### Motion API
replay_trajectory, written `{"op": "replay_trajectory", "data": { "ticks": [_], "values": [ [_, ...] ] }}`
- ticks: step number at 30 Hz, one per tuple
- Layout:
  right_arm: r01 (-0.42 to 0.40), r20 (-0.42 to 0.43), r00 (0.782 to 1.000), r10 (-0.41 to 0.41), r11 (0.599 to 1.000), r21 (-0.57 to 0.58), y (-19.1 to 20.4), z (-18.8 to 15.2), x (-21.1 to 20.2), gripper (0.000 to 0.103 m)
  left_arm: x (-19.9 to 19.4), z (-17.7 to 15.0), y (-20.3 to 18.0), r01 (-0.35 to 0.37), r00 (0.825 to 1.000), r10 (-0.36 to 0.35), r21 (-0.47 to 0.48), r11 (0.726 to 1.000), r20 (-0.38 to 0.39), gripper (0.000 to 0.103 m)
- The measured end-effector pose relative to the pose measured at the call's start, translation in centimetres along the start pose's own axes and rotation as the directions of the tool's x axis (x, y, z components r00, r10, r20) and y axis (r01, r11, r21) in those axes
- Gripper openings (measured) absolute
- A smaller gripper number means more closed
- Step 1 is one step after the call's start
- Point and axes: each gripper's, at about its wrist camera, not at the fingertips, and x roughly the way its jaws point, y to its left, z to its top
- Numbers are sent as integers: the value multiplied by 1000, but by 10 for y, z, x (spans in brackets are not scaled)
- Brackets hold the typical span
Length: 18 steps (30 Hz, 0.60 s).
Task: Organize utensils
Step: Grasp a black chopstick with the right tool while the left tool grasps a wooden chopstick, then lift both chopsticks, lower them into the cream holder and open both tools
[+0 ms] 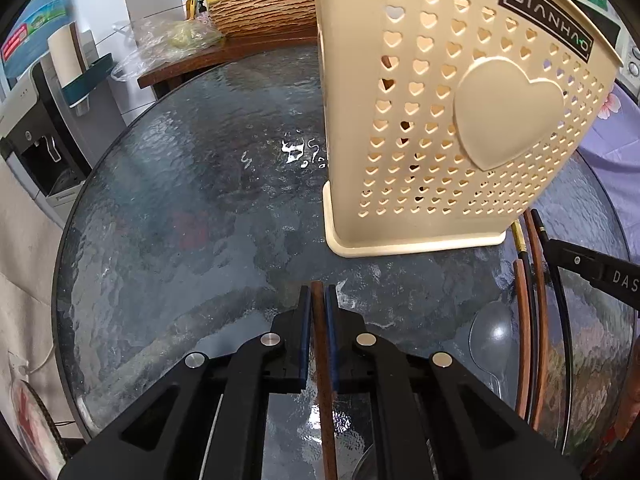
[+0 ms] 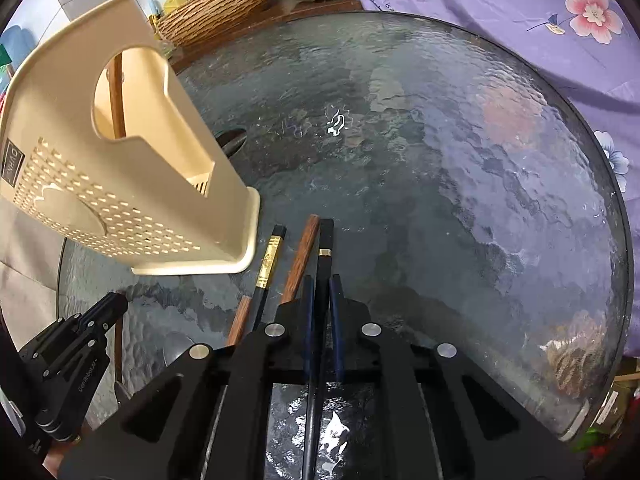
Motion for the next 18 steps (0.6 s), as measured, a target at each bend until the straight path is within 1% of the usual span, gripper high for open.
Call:
{"op": "replay_trajectory", "data": {
  "ticks": [2, 7, 11, 15, 18],
  "values": [
    [-13, 12, 1000, 13, 1000, 1, -3, -1, -2, 8, 0, 1, 3, 9, 1000, -9, -13, 1000, 1, 7],
    [-38, 63, 997, 40, 999, -28, -5, -3, -16, 8, -11, 4, 12, 31, 999, -30, -29, 999, 35, 7],
    [-73, 126, 989, 81, 995, -72, -7, -4, -38, 8, -32, 9, 18, 61, 995, -57, -41, 997, 85, 7],
    [-115, 167, 977, 133, 987, -109, -7, -6, -59, 8, -62, 17, 25, 86, 985, -77, -49, 995, 156, 7],
    [-142, 206, 964, 168, 981, -135, -8, -8, -78, 8, -82, 19, 23, 100, 976, -90, -42, 994, 197, 7]
  ]
}}
